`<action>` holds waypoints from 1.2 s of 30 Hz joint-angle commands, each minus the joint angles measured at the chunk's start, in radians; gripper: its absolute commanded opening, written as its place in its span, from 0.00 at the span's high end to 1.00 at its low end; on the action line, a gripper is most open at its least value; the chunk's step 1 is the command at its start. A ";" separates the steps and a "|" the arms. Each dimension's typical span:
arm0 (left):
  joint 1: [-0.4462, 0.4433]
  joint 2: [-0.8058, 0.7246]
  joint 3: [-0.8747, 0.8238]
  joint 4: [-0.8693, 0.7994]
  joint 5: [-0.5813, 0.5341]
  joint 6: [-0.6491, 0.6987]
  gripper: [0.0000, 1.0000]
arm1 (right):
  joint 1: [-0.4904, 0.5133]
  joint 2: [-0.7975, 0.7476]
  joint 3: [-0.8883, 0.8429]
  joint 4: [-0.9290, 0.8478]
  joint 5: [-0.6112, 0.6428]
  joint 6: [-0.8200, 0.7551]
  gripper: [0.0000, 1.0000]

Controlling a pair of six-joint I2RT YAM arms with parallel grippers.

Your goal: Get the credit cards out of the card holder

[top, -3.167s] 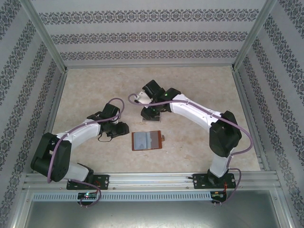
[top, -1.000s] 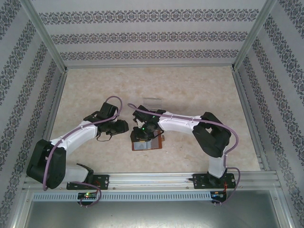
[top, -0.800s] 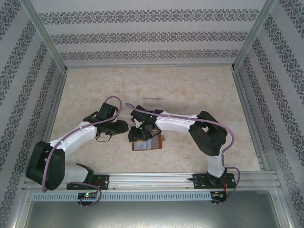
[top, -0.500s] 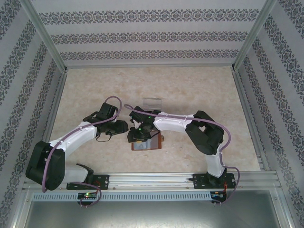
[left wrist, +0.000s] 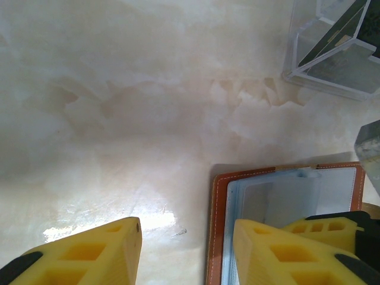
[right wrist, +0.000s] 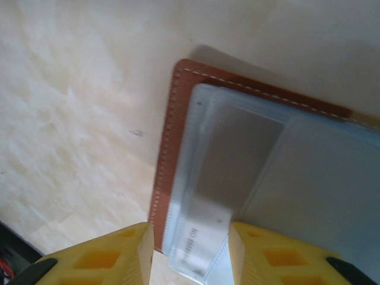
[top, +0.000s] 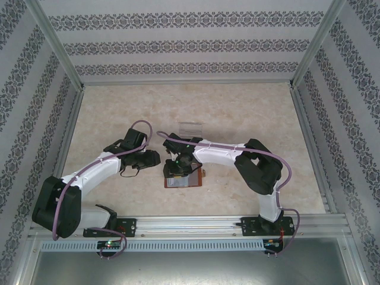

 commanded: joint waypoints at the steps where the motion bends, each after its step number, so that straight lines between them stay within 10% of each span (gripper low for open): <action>1: 0.011 0.004 0.003 -0.027 -0.006 0.033 0.55 | 0.007 -0.028 -0.014 -0.095 0.077 -0.025 0.61; 36: 0.012 0.063 0.048 -0.015 0.021 0.039 0.55 | -0.045 -0.129 -0.014 -0.372 0.412 -0.086 0.49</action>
